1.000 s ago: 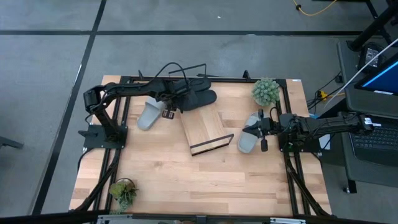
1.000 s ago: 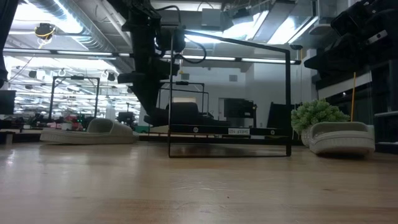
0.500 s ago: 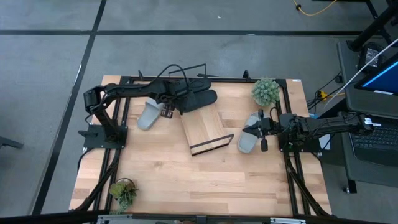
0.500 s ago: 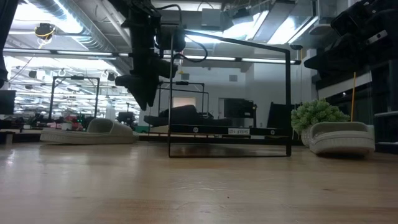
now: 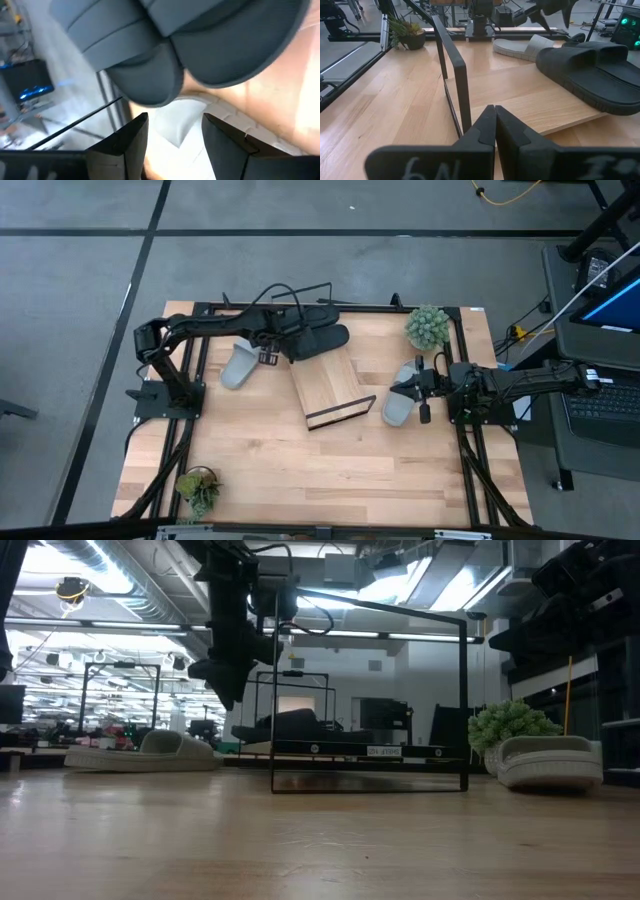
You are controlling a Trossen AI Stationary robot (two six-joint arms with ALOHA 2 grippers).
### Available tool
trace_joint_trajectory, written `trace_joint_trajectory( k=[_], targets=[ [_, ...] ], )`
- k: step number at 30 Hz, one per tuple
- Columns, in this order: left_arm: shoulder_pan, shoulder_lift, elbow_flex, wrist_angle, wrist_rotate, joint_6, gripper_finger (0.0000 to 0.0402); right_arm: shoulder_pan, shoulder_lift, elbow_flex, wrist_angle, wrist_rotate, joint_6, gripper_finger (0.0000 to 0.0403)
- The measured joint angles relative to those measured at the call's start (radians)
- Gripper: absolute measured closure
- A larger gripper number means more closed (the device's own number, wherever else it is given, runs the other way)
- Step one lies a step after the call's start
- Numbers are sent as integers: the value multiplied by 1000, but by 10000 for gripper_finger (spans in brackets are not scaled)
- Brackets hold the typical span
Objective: Pick and place slides into the shelf
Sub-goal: Put the right gray slide on the shelf
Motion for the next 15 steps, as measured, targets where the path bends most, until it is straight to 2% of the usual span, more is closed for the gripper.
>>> trace_joint_trajectory(
  k=[3,11,15],
  targets=[
    [-9,0,38,-9,-32,-43,225,0,0,0,0,0,-1,395],
    [-60,0,140,-28,-29,-128,225,0,0,0,26,0,-7,395],
    [-97,-1,147,-25,14,-138,225,0,0,0,24,0,-8,395]
  ],
)
